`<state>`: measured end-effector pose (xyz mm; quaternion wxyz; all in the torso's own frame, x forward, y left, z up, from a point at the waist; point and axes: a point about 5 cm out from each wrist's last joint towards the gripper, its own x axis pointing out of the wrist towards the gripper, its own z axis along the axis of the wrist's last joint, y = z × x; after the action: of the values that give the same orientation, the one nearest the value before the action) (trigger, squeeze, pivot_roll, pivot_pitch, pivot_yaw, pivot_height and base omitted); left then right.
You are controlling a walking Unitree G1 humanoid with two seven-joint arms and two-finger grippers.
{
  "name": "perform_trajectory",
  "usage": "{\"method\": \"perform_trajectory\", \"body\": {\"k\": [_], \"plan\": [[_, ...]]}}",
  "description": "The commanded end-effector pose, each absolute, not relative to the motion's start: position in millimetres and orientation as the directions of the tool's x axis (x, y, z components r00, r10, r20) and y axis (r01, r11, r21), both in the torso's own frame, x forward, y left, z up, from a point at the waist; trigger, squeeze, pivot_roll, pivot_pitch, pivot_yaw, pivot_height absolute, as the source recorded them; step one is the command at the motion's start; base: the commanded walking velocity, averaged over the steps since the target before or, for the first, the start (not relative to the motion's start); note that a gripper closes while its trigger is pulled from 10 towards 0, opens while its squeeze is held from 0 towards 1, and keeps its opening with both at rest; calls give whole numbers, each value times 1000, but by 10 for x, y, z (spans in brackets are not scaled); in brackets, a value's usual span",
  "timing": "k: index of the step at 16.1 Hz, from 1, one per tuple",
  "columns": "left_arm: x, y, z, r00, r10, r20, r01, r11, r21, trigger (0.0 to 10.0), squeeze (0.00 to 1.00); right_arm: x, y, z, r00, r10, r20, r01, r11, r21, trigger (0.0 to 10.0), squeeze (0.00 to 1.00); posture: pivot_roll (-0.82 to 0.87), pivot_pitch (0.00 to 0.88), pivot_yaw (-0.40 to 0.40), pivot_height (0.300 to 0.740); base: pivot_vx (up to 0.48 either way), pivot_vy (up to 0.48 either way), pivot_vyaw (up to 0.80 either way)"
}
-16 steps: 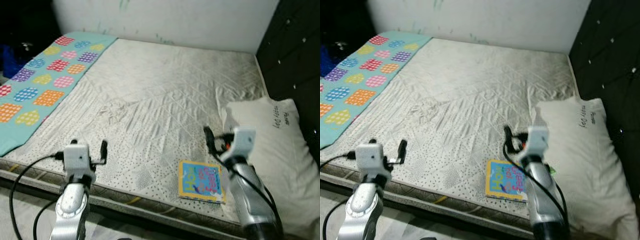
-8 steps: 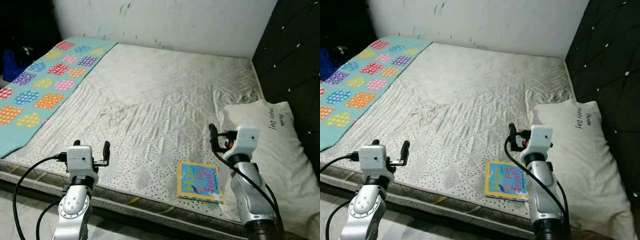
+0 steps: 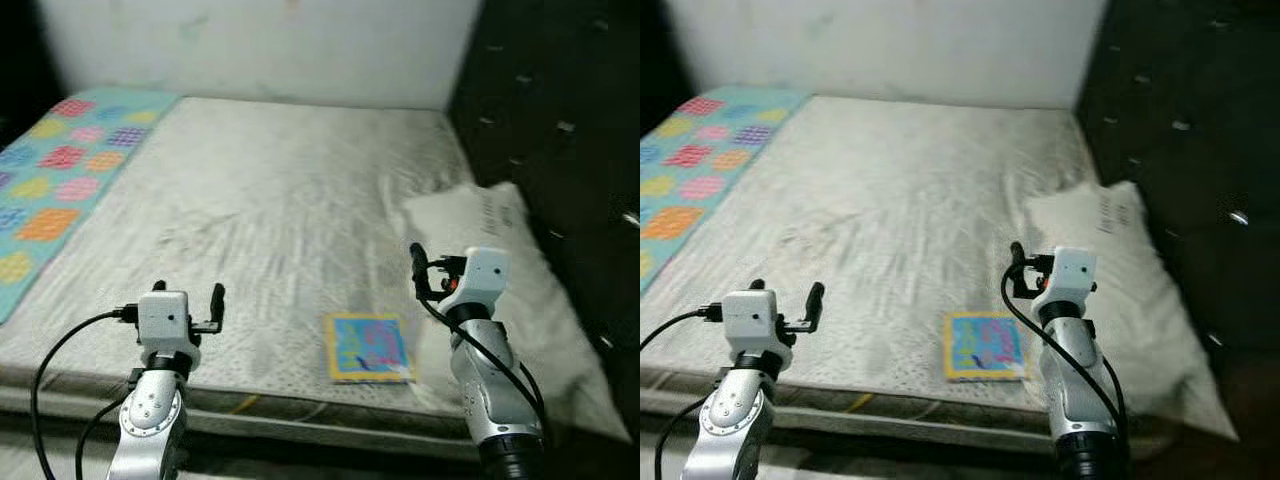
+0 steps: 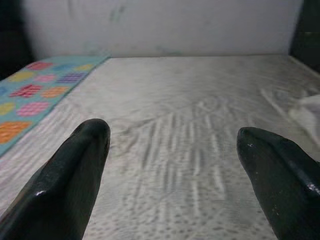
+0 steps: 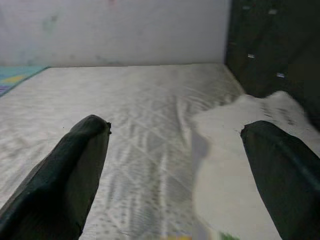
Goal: Clean up the room
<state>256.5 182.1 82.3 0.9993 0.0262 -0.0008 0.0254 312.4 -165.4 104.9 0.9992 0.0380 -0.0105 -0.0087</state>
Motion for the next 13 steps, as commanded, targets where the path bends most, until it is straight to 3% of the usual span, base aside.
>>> {"method": "perform_trajectory", "body": {"k": [1,5,13], "plan": [[2576,1826,850,999,42,8,-43,998,39,10000,0,3140,-1640,1064,1000,-18,19,17,997,72,10000,0,15,0,0,740,0,0,-800],[2575,1803,849,999,40,-2,-39,999,24,10000,0,3148,-1677,1072,999,-25,22,24,998,66,10000,0,11,0,1,740,0,0,-702],[2563,1743,849,1000,-16,-12,16,1000,20,10000,0,3132,-1684,1053,1000,-23,15,22,999,47,10000,0,7,0,1,740,0,0,0]]}}
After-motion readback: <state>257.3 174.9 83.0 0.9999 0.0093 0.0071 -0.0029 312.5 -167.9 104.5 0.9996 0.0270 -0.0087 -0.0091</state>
